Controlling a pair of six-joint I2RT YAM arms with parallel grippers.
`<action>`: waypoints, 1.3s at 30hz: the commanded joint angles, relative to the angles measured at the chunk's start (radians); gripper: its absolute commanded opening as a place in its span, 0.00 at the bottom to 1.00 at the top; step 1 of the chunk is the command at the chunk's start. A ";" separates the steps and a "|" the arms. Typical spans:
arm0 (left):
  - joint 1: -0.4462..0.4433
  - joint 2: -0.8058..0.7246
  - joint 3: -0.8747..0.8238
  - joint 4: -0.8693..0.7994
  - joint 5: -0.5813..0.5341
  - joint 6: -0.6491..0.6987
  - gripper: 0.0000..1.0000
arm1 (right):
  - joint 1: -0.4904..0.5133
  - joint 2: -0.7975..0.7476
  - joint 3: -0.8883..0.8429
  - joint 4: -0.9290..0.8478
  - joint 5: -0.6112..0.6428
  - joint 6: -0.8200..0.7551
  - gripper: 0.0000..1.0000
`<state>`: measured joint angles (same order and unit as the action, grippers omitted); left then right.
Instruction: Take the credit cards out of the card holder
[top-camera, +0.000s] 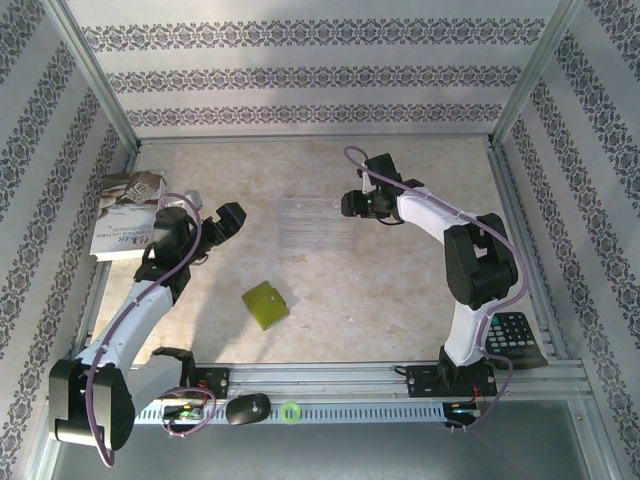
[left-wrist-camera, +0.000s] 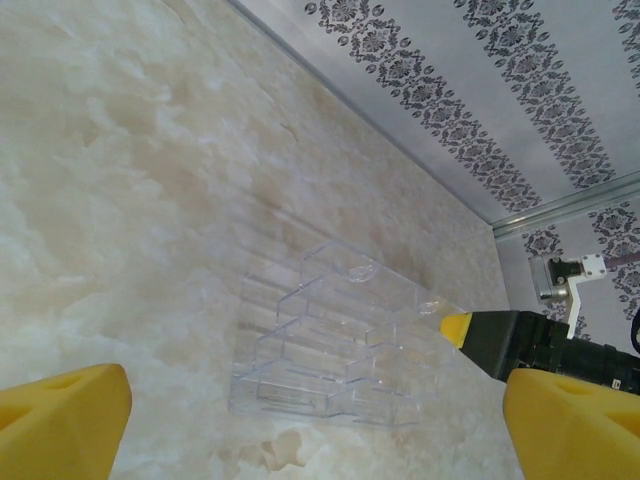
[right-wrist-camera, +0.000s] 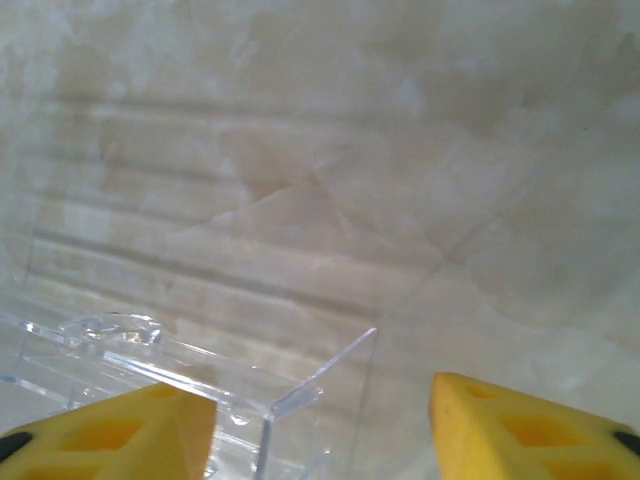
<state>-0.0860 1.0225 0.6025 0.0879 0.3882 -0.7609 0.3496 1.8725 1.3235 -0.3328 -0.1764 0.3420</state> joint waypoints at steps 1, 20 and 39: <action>-0.014 -0.030 0.005 -0.040 -0.002 -0.014 0.97 | 0.010 -0.099 -0.011 0.023 0.033 0.006 0.62; -0.015 -0.125 -0.047 -0.135 -0.030 -0.012 1.00 | 0.282 -0.175 -0.271 0.070 0.021 0.063 0.28; -0.015 -0.108 -0.043 -0.140 -0.035 -0.004 0.99 | 0.235 -0.025 -0.158 0.021 0.134 0.026 0.25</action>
<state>-0.0860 0.9100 0.5591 -0.0391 0.3618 -0.7853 0.5953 1.8309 1.1328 -0.2993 -0.0666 0.3859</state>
